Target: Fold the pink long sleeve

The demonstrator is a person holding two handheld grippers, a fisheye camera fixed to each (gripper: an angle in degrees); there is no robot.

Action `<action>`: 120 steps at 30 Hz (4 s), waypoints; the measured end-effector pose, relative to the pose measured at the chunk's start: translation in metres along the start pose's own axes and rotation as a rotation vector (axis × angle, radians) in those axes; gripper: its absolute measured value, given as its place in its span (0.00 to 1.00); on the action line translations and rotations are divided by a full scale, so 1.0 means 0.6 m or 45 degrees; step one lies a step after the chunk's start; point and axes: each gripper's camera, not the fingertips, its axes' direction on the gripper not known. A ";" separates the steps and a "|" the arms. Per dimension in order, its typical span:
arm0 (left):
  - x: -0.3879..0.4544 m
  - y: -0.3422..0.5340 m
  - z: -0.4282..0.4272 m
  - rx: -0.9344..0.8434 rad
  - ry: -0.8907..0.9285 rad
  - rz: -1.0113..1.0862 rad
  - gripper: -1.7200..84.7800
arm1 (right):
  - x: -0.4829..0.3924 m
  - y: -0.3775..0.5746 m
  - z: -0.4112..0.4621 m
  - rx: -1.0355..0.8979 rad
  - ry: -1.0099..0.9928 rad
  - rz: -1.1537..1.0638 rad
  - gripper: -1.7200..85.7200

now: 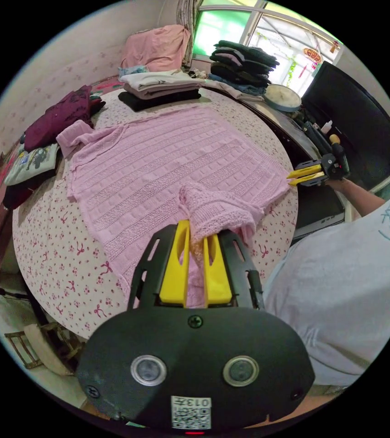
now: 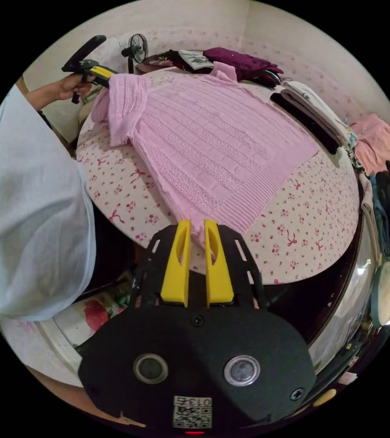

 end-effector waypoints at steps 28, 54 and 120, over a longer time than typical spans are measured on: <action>-0.258 -0.305 0.069 -0.305 -0.055 0.126 0.11 | 0.223 -0.272 0.060 -0.140 0.112 0.325 0.07; -0.278 -0.020 -0.042 -0.120 -0.110 -0.104 0.06 | 0.120 -0.562 0.037 0.072 -0.096 -0.180 0.06; -0.141 0.101 0.125 -0.603 -0.570 0.324 0.05 | 0.552 -0.052 -0.074 -0.044 -0.272 1.007 0.03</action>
